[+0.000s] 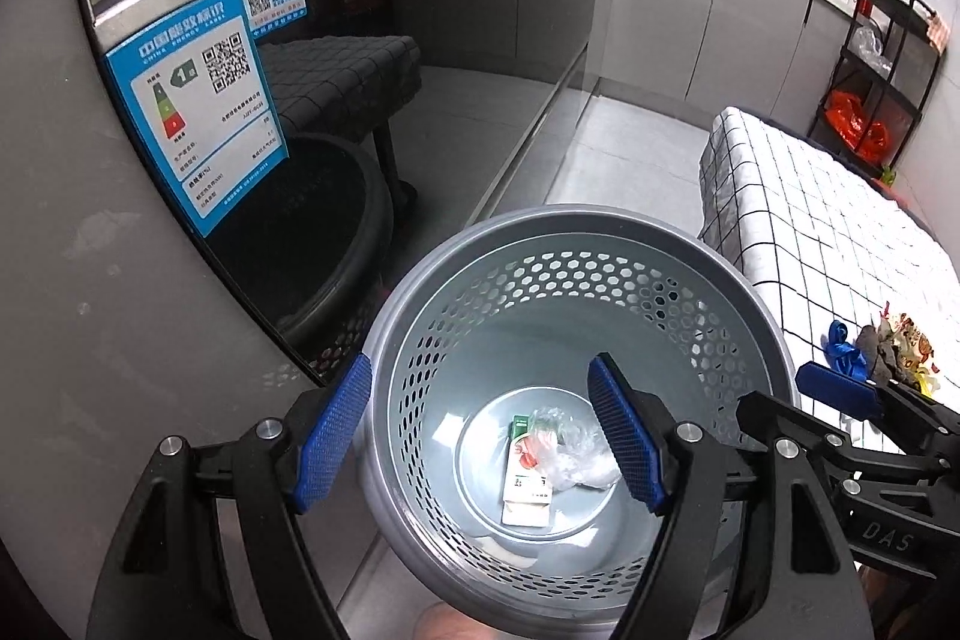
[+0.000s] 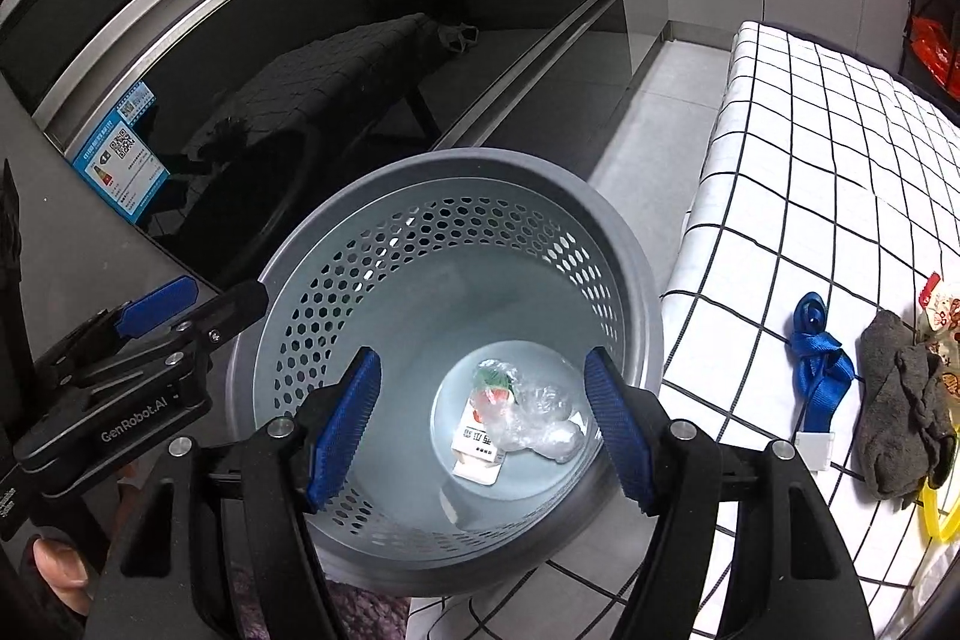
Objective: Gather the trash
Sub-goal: 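Open both tools to drop the carton and bag into the wastebasket, then move both tools back over the table toward the remaining trash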
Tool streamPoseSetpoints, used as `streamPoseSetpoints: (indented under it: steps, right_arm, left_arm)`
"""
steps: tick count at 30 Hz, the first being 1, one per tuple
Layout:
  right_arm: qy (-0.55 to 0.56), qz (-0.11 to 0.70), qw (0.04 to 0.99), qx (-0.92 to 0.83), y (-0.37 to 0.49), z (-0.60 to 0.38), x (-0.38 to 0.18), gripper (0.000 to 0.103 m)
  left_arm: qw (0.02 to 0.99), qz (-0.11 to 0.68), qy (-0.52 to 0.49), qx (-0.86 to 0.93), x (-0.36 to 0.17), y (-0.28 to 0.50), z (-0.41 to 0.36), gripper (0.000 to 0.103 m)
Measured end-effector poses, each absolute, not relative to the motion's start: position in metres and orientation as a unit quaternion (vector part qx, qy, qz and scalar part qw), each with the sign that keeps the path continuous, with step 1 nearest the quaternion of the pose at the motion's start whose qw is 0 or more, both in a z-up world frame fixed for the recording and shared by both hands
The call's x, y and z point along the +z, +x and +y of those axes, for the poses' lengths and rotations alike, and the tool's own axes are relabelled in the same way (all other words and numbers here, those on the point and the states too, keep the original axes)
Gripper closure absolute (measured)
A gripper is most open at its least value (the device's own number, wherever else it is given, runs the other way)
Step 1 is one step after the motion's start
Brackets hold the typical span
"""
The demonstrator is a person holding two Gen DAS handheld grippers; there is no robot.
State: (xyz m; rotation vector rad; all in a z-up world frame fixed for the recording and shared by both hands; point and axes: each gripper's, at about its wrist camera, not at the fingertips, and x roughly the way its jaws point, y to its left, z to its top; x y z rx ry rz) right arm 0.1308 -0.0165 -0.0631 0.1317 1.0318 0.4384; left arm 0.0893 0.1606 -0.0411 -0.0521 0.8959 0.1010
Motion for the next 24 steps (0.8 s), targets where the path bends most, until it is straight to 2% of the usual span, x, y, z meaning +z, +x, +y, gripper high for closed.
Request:
streamPoseSetpoints:
  steps: [24]
  right_arm:
    - [0.113, 0.465, 0.865, 0.151, 0.089, -0.092, -0.044, 0.035]
  left_arm:
    - [0.918, 0.395, -0.011, 0.028, -0.019, 0.061, 0.134, 0.03]
